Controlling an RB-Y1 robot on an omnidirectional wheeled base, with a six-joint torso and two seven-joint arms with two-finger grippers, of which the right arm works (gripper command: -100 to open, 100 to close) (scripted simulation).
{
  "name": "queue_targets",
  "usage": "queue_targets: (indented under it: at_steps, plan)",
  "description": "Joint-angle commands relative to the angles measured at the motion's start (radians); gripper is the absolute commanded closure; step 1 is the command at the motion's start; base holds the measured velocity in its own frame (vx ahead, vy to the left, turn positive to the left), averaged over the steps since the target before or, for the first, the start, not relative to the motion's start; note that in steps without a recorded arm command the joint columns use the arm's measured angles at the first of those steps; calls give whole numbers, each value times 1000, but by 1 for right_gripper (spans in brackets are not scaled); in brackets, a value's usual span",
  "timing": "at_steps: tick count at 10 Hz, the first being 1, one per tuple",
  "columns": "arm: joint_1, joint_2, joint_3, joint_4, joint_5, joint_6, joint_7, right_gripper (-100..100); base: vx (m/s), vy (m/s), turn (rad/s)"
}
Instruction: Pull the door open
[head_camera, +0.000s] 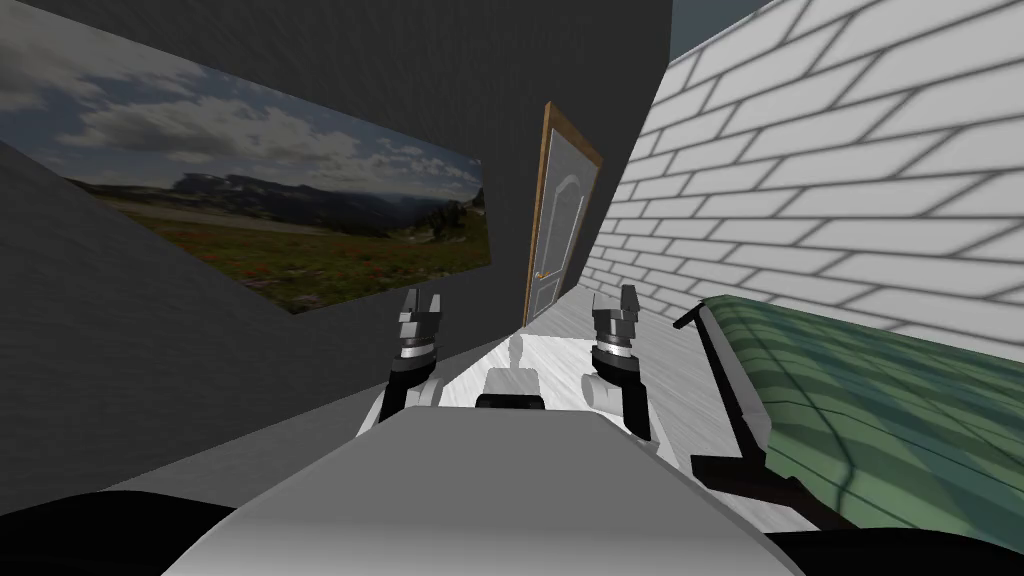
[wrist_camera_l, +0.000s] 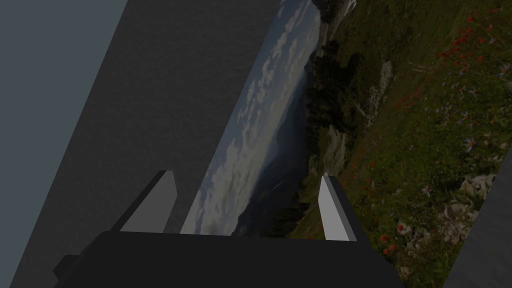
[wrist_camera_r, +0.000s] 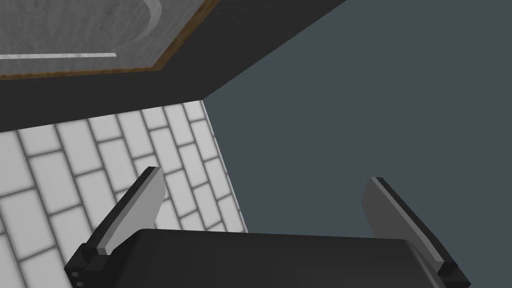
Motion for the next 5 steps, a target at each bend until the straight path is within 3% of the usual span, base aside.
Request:
queue_targets:
  at_steps: [1,4,5]
  plan:
    - [-15,-9,3,34,-2,-4,-4,-100,51,-43,97]
    - [-34,-19,6,76,-4,-9,-8,-100,56,-93,64]
    - [-48,-27,9,109,-5,-13,-11,-100,72,-84,90]
